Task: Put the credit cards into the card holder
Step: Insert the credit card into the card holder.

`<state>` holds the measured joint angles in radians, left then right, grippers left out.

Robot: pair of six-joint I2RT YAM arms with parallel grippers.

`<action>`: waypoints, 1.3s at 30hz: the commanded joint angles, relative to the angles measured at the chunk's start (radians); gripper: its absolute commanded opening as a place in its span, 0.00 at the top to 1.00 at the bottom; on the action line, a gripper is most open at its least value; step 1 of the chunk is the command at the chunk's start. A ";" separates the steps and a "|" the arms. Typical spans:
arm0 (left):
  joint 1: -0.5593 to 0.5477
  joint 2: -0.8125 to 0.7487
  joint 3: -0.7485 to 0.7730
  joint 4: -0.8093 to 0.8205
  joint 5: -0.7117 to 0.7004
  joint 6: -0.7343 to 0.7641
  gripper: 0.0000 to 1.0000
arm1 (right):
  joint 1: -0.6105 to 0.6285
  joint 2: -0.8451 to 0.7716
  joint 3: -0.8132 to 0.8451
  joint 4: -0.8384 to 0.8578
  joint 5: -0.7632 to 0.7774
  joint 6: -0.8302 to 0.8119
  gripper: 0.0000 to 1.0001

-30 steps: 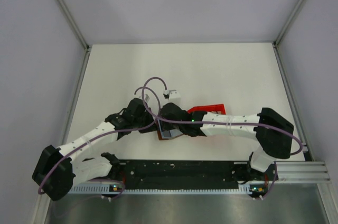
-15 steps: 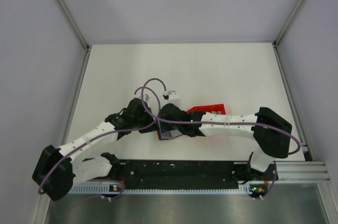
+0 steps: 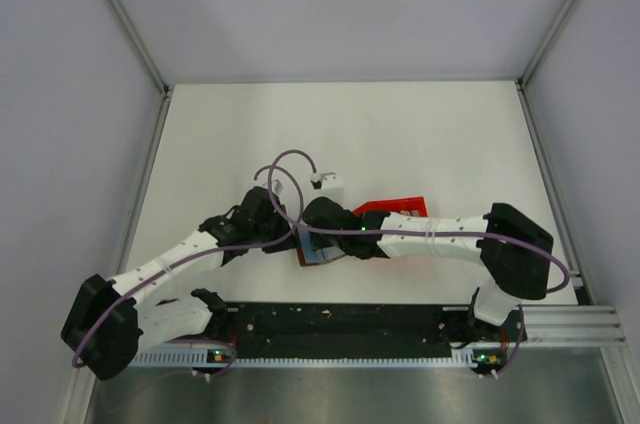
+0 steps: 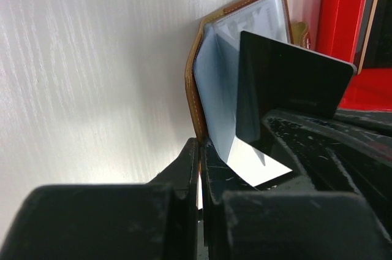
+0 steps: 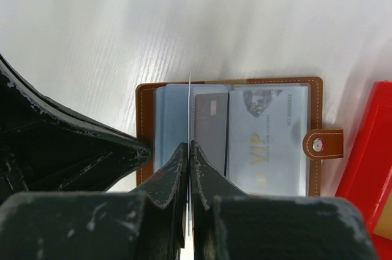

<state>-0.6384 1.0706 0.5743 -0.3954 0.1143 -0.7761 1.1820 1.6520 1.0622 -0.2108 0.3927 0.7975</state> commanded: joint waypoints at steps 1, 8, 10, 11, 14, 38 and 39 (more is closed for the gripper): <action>-0.001 -0.006 -0.007 0.023 -0.022 0.015 1.00 | 0.011 -0.066 0.022 -0.030 0.067 -0.015 1.00; -0.001 0.002 -0.016 0.018 -0.048 0.029 1.00 | -0.051 -0.152 -0.089 -0.050 0.061 0.025 1.00; -0.001 0.008 -0.017 0.018 -0.054 0.032 1.00 | -0.084 -0.176 -0.123 -0.050 0.034 0.023 1.00; 0.000 0.009 -0.016 0.020 -0.057 0.037 1.00 | -0.099 -0.181 -0.140 -0.052 0.017 0.017 1.00; 0.000 0.011 -0.014 0.018 -0.062 0.044 1.00 | -0.125 -0.198 -0.172 -0.047 -0.015 0.011 1.00; 0.016 0.077 -0.051 0.095 -0.051 0.109 1.00 | -0.213 -0.060 -0.176 0.217 -0.459 0.009 1.00; 0.016 0.078 -0.051 0.092 -0.051 0.109 1.00 | -0.213 -0.049 -0.165 0.214 -0.448 0.019 1.00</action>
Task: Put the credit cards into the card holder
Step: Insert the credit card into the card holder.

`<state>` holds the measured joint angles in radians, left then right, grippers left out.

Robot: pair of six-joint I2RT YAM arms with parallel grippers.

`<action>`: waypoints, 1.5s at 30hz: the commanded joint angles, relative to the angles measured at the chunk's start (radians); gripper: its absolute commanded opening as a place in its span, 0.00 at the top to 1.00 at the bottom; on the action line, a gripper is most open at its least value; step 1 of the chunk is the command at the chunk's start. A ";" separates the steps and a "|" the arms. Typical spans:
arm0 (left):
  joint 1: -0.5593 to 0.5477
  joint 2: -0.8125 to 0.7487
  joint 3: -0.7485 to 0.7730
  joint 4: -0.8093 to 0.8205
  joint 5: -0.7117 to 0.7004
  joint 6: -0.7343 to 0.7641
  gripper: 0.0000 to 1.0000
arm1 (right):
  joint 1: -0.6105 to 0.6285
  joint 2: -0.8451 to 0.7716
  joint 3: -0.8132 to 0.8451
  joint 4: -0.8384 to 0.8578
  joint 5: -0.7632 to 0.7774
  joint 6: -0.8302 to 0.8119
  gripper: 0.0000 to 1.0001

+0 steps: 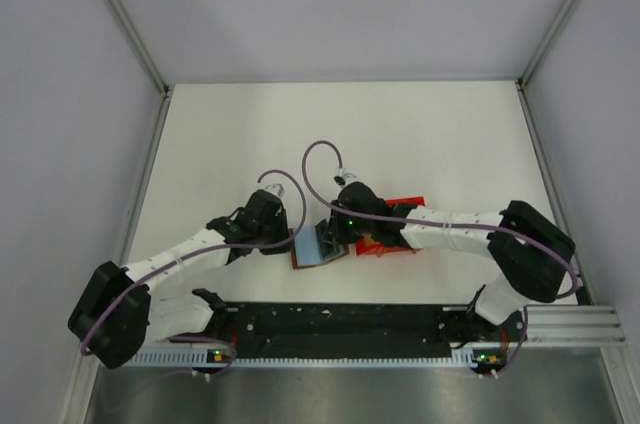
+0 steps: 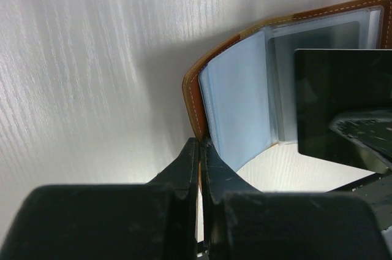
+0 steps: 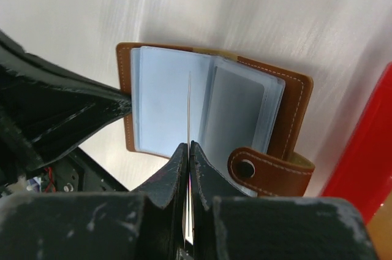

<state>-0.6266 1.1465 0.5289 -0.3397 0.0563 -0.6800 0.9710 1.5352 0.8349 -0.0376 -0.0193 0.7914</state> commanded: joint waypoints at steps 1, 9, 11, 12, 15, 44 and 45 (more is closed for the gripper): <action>0.004 -0.001 -0.004 0.034 0.005 0.011 1.00 | 0.000 0.083 0.059 0.041 -0.033 0.025 1.00; 0.008 0.012 -0.013 0.024 -0.016 -0.003 1.00 | -0.006 0.083 -0.037 0.064 0.015 0.052 1.00; 0.011 0.013 -0.015 0.031 -0.016 -0.003 1.00 | -0.008 0.088 -0.065 0.071 0.059 0.068 1.00; 0.011 0.016 -0.015 0.030 -0.015 -0.003 1.00 | -0.008 0.086 -0.082 0.070 0.073 0.074 1.00; 0.011 0.018 -0.013 0.019 -0.022 -0.006 1.00 | -0.009 0.075 -0.109 0.082 0.101 0.080 1.00; 0.019 0.157 -0.006 0.034 -0.026 -0.018 1.00 | -0.103 0.154 -0.235 0.504 -0.114 0.069 1.00; 0.019 0.162 -0.004 0.033 -0.027 -0.018 1.00 | -0.104 0.161 -0.235 0.508 -0.125 0.069 1.00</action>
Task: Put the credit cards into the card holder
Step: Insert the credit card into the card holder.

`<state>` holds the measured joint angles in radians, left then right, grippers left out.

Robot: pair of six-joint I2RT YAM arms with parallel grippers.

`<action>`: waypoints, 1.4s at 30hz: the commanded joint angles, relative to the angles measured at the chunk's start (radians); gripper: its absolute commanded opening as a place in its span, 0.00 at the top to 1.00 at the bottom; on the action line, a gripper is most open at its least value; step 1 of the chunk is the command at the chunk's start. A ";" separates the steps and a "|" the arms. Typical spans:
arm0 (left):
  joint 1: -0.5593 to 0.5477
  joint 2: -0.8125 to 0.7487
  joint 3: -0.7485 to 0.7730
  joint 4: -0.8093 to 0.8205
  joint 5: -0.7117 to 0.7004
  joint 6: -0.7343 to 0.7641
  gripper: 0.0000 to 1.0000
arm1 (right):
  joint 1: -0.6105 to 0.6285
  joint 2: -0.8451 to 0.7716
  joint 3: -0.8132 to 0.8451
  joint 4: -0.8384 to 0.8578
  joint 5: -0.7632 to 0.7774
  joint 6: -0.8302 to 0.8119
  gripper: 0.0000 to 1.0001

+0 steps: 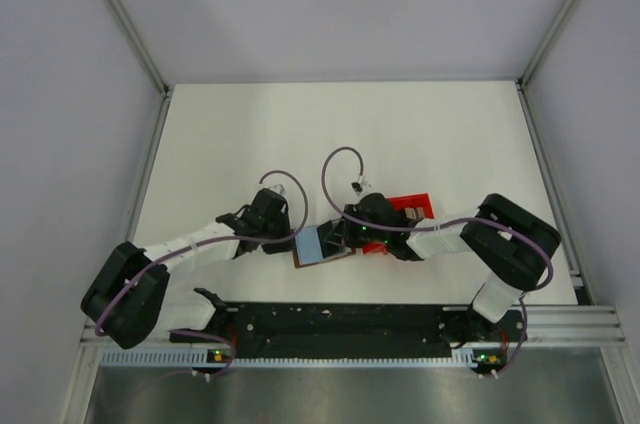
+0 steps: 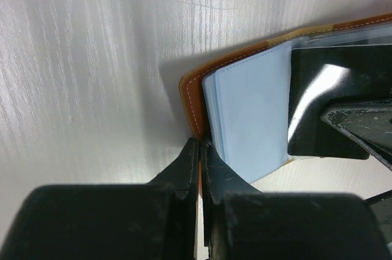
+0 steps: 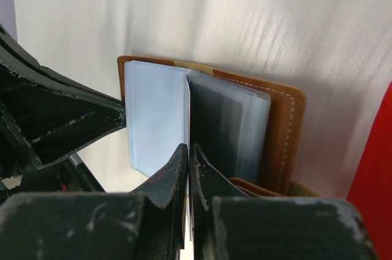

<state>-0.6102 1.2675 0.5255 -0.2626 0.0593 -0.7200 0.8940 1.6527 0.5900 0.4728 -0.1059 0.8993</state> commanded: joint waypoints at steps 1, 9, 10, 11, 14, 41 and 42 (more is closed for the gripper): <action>0.003 0.043 0.001 -0.047 -0.030 0.022 1.00 | -0.032 0.051 0.013 -0.010 -0.046 -0.039 1.00; 0.004 0.046 0.002 -0.046 -0.032 0.014 1.00 | -0.032 0.070 0.008 0.003 -0.089 0.016 1.00; 0.004 0.047 0.002 -0.046 -0.032 0.013 1.00 | -0.032 0.070 0.007 -0.009 -0.087 0.026 1.00; 0.006 0.046 0.004 -0.046 -0.032 0.014 1.00 | -0.030 0.068 0.001 -0.004 -0.084 0.035 1.00; 0.004 0.047 0.005 -0.046 -0.030 0.011 1.00 | -0.023 0.065 -0.010 0.001 -0.075 0.055 1.00; 0.004 0.023 -0.018 -0.026 0.002 -0.007 1.00 | 0.057 -0.001 0.136 -0.382 0.139 0.035 0.78; 0.004 0.023 -0.019 -0.026 0.002 -0.007 1.00 | 0.056 -0.013 0.140 -0.402 0.155 0.026 0.75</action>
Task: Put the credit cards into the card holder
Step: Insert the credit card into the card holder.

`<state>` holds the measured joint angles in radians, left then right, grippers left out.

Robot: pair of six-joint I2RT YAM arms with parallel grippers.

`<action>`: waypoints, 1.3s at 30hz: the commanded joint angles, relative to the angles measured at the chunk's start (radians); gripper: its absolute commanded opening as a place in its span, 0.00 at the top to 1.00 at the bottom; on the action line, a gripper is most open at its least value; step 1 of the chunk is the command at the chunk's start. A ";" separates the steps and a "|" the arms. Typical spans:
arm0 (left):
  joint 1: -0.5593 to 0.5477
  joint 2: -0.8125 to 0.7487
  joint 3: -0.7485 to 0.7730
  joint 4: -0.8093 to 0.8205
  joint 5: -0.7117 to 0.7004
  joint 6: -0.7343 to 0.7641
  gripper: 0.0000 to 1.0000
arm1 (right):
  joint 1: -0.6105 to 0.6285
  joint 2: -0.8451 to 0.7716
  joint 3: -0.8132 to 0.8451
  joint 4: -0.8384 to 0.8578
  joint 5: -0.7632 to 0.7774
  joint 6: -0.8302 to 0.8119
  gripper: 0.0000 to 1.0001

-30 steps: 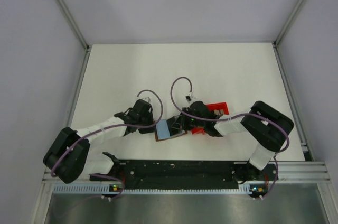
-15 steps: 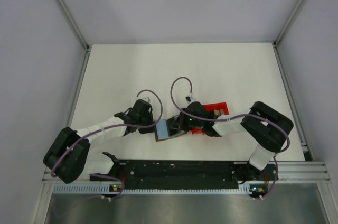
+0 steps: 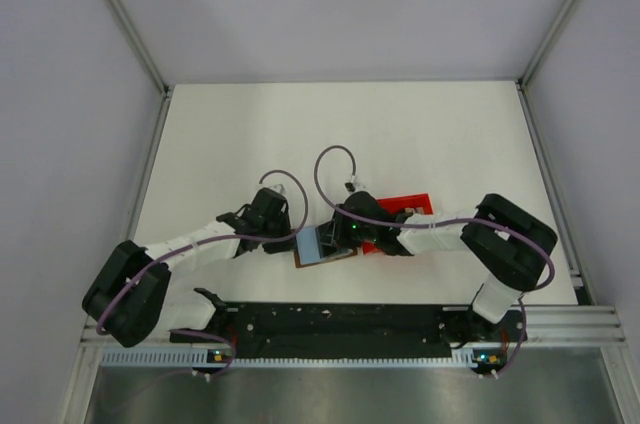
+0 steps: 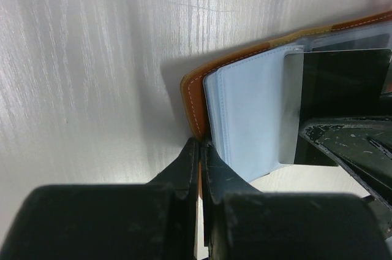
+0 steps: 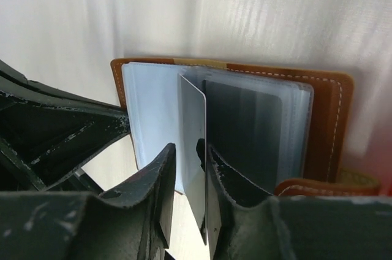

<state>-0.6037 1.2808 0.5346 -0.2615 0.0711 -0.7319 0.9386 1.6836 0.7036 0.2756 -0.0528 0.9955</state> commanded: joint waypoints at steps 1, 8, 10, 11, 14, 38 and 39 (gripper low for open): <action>-0.002 0.008 -0.028 -0.025 -0.010 0.006 1.00 | 0.012 -0.056 0.034 -0.220 0.111 -0.080 0.71; -0.001 0.006 -0.022 -0.025 -0.005 0.011 1.00 | 0.011 -0.079 0.074 -0.311 0.151 -0.123 0.64; -0.001 0.008 -0.021 -0.025 -0.004 0.015 1.00 | 0.011 -0.076 0.076 -0.314 0.148 -0.126 0.64; -0.002 0.008 -0.021 -0.025 -0.002 0.014 1.00 | 0.014 -0.076 0.080 -0.325 0.156 -0.129 0.63; -0.002 0.006 -0.022 -0.024 -0.001 0.017 1.00 | 0.019 -0.079 0.100 -0.355 0.172 -0.143 0.64; -0.001 0.002 -0.024 0.004 0.019 0.023 1.00 | 0.106 0.031 0.255 -0.333 0.079 -0.242 0.66; -0.001 0.002 -0.024 0.005 0.021 0.023 1.00 | 0.108 0.030 0.254 -0.320 0.073 -0.248 0.66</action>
<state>-0.6037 1.2812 0.5308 -0.2546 0.0937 -0.7303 1.0332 1.7096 0.9260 -0.0971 0.0513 0.7799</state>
